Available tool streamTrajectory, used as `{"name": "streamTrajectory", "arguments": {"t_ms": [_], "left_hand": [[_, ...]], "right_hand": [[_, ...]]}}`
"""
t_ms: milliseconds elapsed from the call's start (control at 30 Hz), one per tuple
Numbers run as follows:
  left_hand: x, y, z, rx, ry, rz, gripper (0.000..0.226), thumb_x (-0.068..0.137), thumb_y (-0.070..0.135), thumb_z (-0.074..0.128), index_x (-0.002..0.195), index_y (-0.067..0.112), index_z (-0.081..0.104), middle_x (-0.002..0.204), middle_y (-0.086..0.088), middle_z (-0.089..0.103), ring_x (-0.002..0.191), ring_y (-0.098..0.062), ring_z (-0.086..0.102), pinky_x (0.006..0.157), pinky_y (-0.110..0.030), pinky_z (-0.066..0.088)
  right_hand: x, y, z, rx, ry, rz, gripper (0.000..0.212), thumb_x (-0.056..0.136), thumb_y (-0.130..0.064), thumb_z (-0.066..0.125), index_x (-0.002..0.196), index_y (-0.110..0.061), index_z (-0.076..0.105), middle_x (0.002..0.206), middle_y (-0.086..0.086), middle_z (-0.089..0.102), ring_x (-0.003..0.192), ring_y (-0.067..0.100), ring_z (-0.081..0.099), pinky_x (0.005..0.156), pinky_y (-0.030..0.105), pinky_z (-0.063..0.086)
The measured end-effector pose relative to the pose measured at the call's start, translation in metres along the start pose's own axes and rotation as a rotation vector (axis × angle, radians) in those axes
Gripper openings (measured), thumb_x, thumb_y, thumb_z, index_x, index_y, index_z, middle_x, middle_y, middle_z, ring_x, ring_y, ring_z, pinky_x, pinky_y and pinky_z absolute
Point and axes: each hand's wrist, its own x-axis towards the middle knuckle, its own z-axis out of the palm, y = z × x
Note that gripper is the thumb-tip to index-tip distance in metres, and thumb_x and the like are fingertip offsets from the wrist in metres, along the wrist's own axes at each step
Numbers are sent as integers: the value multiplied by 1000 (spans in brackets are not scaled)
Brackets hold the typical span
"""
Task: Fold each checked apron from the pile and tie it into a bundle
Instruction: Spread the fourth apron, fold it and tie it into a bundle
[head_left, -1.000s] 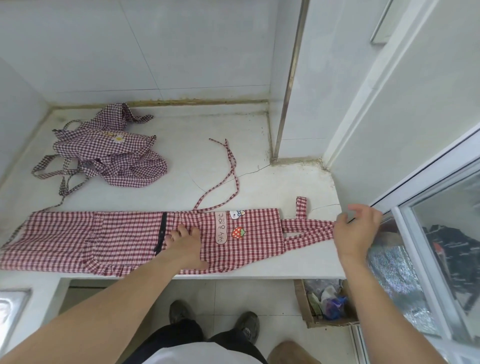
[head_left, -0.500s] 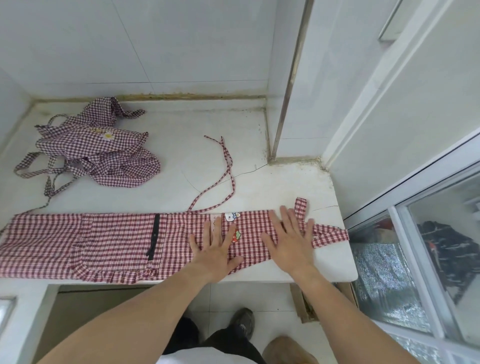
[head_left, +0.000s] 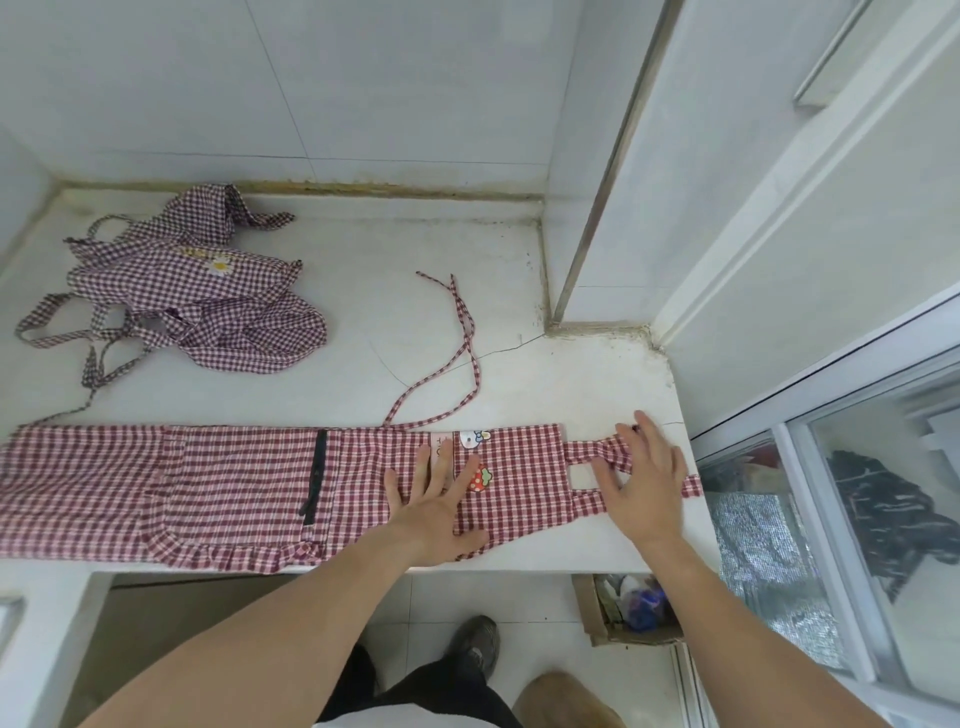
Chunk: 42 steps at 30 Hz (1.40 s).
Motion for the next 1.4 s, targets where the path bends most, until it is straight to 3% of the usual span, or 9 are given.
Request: {"name": "streamTrajectory", "arguments": {"t_ms": [200, 300, 400, 567, 800, 933, 1100, 1267, 1400], "left_hand": [[-18, -17, -15, -401, 249, 131, 88, 86, 39, 71, 156, 36, 18, 164, 12, 3, 152, -16, 1, 121, -54, -6], [-34, -47, -21, -557, 644, 56, 44, 92, 15, 64, 135, 17, 55, 138, -2, 52, 118, -14, 54, 107, -20, 38], [-48, -95, -22, -455, 887, -134, 18, 88, 6, 66, 106, 10, 67, 104, -2, 66, 102, -20, 61, 95, -34, 51], [-77, -173, -4, -188, 631, -423, 42, 94, 33, 54, 131, 13, 50, 132, -12, 49, 125, -31, 42, 106, -51, 37], [-102, -223, 38, -37, 321, -287, 110, 78, 91, 13, 144, 18, -35, 150, -9, -41, 144, -31, -32, 116, -47, -17], [-115, -232, 48, 117, 338, -144, 114, 87, 64, 58, 151, 27, -29, 158, -8, -34, 148, -30, -24, 119, -46, -9], [-119, -242, 56, 95, 614, -8, 80, 63, -2, 83, 137, 17, 59, 129, -8, 60, 114, -30, 59, 98, -53, 49], [-127, -252, 63, 133, 776, 126, 66, 45, -13, 87, 106, 9, 76, 104, -8, 70, 97, -25, 59, 75, -50, 57], [-132, -270, 55, 90, 856, 35, 43, 58, -14, 81, 97, 3, 77, 105, -15, 73, 99, -36, 69, 87, -56, 53]], "right_hand": [[0, -35, -27, 334, 328, 51, 40, 87, -14, 63, 124, -5, 54, 146, 9, 41, 136, 25, 37, 111, 50, 36], [-25, -87, -12, 259, 161, -150, 37, 86, -12, 65, 122, -9, 60, 142, 6, 47, 138, 22, 37, 117, 48, 30], [-58, -145, 16, 302, -89, -302, 38, 87, -15, 65, 126, -11, 62, 142, 5, 50, 137, 19, 37, 115, 49, 36], [-81, -230, 49, 202, -527, -457, 60, 99, -40, 50, 151, -15, 36, 162, 4, 21, 151, 20, 13, 125, 44, 15], [-105, -242, 91, -366, -662, -510, 95, 89, -80, 24, 153, -31, -24, 156, 2, -39, 141, 25, -42, 115, 59, -20], [-118, -224, 95, -377, -512, -463, 84, 95, -72, 20, 157, -25, -11, 164, 9, -14, 150, 26, -22, 117, 61, -7], [-135, -201, 82, -424, -435, -436, 95, 77, -22, 74, 157, -19, 23, 162, 14, 25, 151, 30, 17, 117, 57, 11], [-140, -186, 64, -464, -394, -401, 85, 59, 2, 84, 138, -13, 57, 144, 10, 54, 134, 27, 51, 106, 50, 41], [-151, -163, 53, -511, -361, -302, 83, 59, 4, 82, 137, -5, 56, 143, 17, 53, 134, 35, 50, 121, 47, 18]]}}
